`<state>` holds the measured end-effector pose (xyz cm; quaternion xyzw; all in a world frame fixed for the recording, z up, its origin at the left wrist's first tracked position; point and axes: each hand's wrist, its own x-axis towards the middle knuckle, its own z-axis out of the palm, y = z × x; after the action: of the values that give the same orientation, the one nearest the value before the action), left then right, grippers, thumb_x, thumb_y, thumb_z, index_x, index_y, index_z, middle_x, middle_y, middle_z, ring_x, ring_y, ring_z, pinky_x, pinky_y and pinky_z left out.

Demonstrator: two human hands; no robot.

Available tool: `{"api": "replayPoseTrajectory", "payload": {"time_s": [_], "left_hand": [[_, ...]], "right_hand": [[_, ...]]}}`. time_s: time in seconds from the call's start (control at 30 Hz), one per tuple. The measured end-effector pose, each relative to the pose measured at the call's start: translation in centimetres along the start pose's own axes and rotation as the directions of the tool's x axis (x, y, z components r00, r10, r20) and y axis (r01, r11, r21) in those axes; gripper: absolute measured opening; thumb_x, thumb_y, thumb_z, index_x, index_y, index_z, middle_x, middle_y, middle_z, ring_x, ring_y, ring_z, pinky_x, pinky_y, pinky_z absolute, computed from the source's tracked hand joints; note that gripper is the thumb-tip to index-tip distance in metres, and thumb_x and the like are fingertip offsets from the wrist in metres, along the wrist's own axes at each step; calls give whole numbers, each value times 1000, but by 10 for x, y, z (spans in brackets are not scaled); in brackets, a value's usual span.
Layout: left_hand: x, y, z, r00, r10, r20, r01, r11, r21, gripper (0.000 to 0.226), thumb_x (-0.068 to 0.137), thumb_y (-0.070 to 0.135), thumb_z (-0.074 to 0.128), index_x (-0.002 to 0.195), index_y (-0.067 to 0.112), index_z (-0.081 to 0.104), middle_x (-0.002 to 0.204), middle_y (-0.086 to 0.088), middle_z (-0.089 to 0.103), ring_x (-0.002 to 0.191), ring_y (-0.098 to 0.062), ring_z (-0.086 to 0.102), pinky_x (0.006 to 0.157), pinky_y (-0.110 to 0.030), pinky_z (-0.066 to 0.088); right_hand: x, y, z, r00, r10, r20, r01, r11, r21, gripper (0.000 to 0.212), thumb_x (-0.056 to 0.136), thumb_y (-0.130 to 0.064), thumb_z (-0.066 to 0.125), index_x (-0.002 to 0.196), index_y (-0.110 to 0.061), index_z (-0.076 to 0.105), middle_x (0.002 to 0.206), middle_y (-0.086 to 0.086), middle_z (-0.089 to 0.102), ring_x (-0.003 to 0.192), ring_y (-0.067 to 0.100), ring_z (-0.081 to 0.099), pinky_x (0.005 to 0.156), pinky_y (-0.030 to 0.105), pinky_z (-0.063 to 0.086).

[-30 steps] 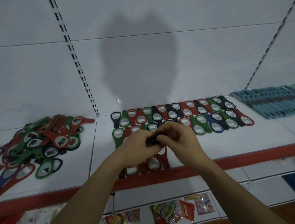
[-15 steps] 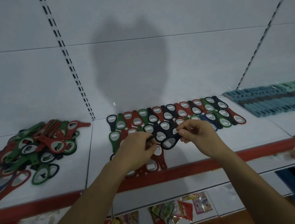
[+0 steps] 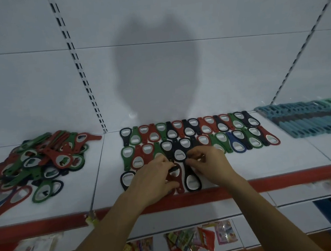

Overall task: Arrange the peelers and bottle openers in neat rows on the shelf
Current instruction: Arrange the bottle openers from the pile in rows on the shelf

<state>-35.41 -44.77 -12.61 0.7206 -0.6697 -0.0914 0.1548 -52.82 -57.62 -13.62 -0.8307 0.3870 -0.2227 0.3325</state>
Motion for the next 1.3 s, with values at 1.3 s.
{"api": "replayPoseTrajectory", "payload": {"time_s": [1.3], "left_hand": [[52,97,-1,765,-643,-35,-422,-460,-781,24,103,34,47,96,15,59,70,1,49,62,-14,51,67,-28,49]], "right_hand": [[-20,-9,-40,982,-117,148,-14,738,674,12,89,-10,75,95,-17,68,73,3,73,59,13,66,54,23,50]]}}
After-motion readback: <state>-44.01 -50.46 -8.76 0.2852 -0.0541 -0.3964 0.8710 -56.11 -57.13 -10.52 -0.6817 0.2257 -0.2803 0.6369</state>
